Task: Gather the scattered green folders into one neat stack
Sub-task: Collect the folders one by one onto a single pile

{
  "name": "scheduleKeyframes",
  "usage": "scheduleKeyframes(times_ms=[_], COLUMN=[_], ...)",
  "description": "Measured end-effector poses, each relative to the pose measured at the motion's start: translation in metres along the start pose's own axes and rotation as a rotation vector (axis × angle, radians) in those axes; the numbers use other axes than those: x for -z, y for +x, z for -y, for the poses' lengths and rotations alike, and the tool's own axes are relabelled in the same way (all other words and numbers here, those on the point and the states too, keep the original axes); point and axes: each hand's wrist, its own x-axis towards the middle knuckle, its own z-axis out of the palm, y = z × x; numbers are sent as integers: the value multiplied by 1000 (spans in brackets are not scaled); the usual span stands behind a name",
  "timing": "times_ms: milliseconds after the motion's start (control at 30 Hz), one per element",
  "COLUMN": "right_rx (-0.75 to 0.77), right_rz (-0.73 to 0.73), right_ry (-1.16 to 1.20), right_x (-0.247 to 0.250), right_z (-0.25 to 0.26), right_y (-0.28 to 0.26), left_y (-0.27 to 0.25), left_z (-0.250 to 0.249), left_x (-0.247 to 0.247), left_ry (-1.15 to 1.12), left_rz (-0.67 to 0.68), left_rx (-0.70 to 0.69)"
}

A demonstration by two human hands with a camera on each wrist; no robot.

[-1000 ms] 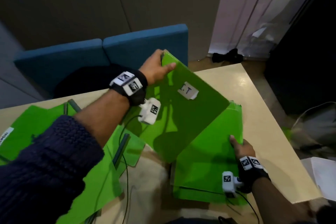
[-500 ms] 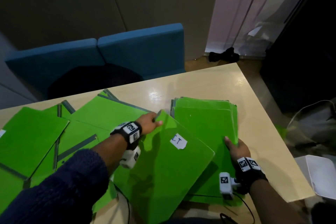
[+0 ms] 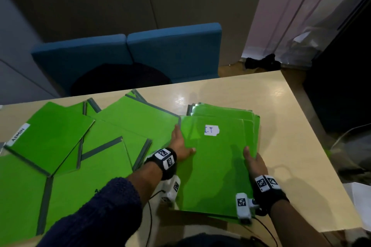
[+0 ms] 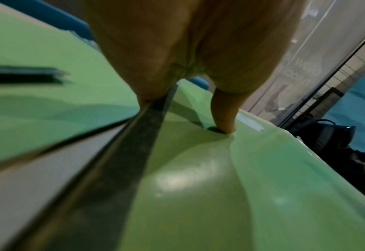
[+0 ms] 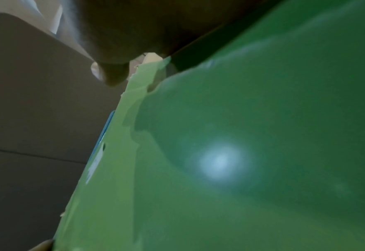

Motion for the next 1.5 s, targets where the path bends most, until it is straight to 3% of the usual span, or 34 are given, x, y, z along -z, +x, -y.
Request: scheduleKeyframes(times_ms=[167, 233, 300, 367, 433, 500, 633, 700, 933, 1067, 1500], right_rx=[69, 84, 95, 86, 71, 67, 62, 51, 50, 28, 32], right_rz=[-22, -48, -86, -103, -126, -138, -157, -166, -168, -173, -132], right_ry=[-12, -9, -56, -57, -62, -67, -107, -109, -95, -80, -44], right_x=[-4, -3, 2, 6, 6, 4, 3, 3, 3, 3, 4], right_z=[-10, -2, 7, 7, 4, 1, -2, -3, -3, -3, 3], right_y=[-3, -2, 3, 9, 10, 9, 9, 11, 11, 10, 5], left_y=[-5, -2, 1, 1, -4, -16, -40, -46, -37, -36, -32], left_z=[10, 16, 35, 64, 98, 132, 190, 206, 198, 194, 186], left_x=[2, 35, 79, 121, 147, 163, 177, 170, 152, 154, 162], left_ry=[-18, 36, 209, 481, 750, 877, 740, 710, 802, 693, 820], left_rz=[132, 72, -91, -138, -10, 93, -95, -73, -71, -51, -55], left_rx=[-118, -198, -261, -251, -177, -124, 132, 221, 166, 229, 227])
